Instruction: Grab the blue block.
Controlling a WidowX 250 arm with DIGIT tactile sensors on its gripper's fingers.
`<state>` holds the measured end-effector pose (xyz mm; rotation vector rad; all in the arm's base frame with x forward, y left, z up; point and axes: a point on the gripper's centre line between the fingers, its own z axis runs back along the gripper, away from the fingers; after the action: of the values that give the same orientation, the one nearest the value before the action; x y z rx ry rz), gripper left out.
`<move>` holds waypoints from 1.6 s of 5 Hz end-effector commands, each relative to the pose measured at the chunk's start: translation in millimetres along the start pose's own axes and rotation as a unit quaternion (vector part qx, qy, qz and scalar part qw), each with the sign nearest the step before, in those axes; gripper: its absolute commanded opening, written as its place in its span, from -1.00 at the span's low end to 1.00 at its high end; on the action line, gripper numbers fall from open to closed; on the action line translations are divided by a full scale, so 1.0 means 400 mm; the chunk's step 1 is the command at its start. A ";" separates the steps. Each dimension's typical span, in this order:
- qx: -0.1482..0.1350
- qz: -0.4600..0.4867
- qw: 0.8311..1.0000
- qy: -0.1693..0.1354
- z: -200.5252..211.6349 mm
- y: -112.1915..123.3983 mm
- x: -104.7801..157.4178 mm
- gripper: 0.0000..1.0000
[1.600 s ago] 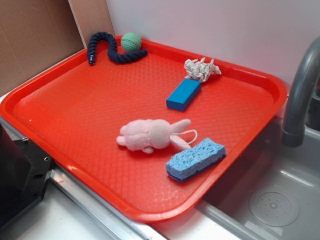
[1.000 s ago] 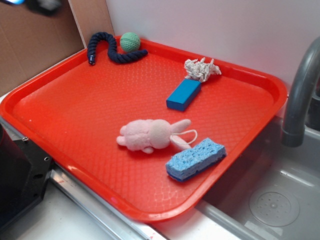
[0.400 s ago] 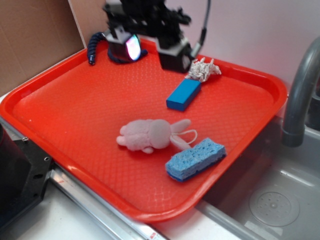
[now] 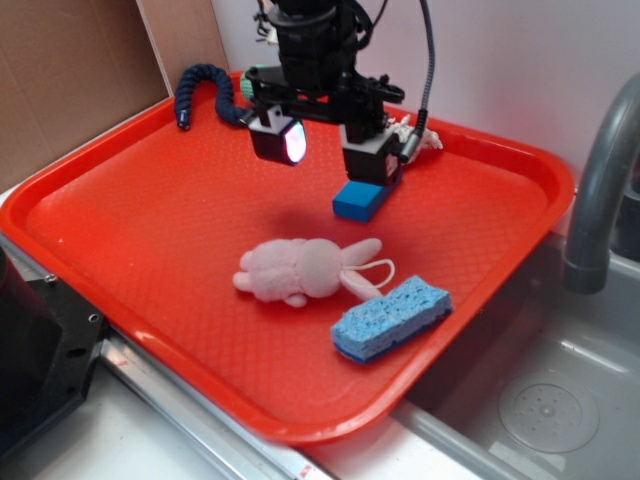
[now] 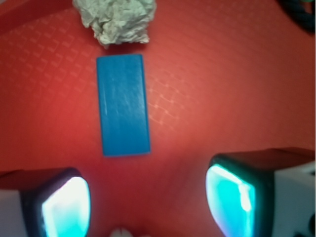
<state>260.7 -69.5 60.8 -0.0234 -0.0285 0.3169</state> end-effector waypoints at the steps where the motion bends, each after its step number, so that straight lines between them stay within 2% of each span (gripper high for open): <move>1: -0.011 -0.001 1.000 0.008 -0.059 -0.005 0.002 1.00; 2: 0.007 -0.002 1.000 0.019 -0.084 -0.001 -0.002 0.94; 3: 0.003 0.002 1.000 0.015 -0.075 -0.043 0.012 -1.00; 4: -0.001 -0.004 1.000 -0.008 -0.028 -0.036 -0.008 -1.00; 5: -0.012 -0.009 0.999 -0.034 0.100 -0.002 -0.073 -1.00; 6: -0.039 -0.010 0.999 -0.028 0.225 0.074 -0.045 -1.00; 7: -0.037 -0.002 0.998 -0.042 0.268 0.135 0.050 -1.00; 8: -0.042 0.051 0.996 -0.060 0.239 0.133 0.167 1.00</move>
<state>302.4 -3.0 136.2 -0.0754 -0.0902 0.4088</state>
